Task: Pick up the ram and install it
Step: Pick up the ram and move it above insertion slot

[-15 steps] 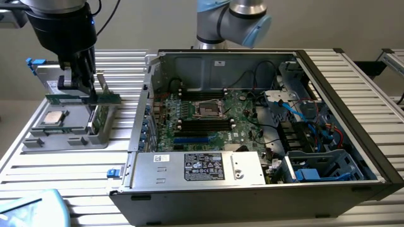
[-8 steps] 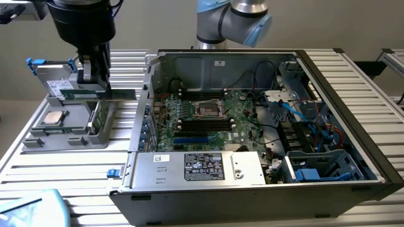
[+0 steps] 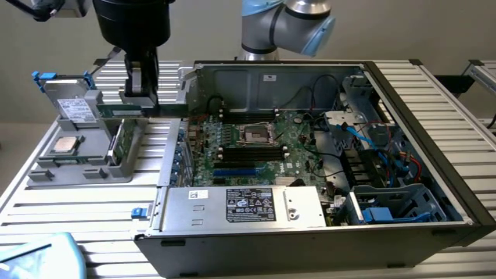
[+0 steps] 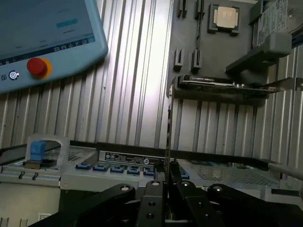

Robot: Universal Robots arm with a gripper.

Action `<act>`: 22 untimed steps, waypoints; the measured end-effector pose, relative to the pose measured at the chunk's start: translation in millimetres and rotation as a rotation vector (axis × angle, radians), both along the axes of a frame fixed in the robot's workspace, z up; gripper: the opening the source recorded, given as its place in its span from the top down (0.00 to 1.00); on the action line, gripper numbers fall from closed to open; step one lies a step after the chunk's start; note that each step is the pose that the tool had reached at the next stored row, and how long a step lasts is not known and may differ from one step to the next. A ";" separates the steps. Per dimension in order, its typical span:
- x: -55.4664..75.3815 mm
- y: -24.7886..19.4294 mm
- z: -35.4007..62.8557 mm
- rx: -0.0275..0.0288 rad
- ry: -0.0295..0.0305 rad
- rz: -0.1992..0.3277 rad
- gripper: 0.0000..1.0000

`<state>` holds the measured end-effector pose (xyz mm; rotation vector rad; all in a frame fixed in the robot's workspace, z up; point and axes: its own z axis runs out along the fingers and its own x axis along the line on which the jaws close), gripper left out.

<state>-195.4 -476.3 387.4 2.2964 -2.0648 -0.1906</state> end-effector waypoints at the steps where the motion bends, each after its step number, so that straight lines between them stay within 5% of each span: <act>1: 4.7 -0.1 0.5 0.0024 -0.0001 0.000 0.86; 22: 100.0 -0.5 5.3 0.0513 -0.0001 0.000 0.86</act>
